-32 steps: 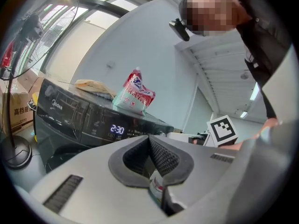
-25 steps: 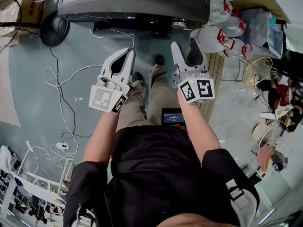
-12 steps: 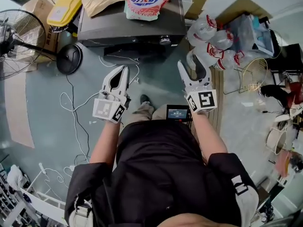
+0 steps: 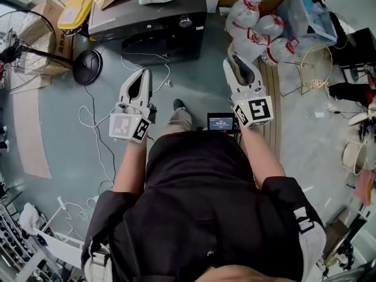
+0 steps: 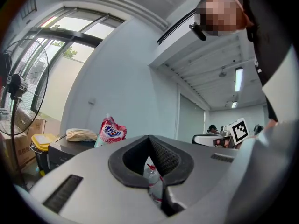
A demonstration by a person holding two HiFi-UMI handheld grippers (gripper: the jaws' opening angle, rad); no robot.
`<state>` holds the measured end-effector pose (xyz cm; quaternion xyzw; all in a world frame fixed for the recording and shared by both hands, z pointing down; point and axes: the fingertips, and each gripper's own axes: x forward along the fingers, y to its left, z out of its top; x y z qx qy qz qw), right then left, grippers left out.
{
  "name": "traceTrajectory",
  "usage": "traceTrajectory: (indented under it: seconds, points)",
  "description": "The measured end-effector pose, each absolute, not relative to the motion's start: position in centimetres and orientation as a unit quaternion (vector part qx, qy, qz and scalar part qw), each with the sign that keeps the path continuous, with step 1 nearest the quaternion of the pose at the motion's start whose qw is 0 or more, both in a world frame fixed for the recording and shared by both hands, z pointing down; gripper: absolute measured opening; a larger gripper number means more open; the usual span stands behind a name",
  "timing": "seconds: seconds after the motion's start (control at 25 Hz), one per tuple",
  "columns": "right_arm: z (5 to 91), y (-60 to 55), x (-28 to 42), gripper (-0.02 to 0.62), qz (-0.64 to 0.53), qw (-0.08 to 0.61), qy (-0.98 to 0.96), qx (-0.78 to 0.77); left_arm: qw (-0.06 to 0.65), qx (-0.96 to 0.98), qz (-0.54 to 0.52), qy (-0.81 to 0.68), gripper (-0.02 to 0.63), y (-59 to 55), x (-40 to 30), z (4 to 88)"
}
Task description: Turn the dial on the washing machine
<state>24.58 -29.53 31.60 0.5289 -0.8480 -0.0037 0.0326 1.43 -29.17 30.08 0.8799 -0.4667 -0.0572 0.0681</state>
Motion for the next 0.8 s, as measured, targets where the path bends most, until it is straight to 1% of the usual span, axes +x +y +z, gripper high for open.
traceTrajectory:
  seconds: [0.16, 0.44, 0.56, 0.8]
  points:
    - [31.3, -23.5, 27.1, 0.071, 0.001, 0.018, -0.841, 0.541, 0.079, 0.88, -0.049, -0.465, -0.006, -23.1, 3.7, 30.6]
    - [31.0, -15.9, 27.6, 0.017, 0.011, 0.003, -0.845, 0.535, 0.072, 0.882, -0.039, -0.465, -0.006, -15.6, 4.2, 29.7]
    - [30.3, -13.8, 27.2, 0.005, 0.013, -0.005, -0.845, 0.534, 0.069, 0.884, -0.038, -0.461, -0.006, -13.7, 3.8, 28.8]
    - [29.5, -10.4, 25.0, 0.003, 0.016, -0.011, -0.844, 0.536, 0.068, 0.89, -0.033, -0.449, -0.006, -10.8, 2.5, 29.0]
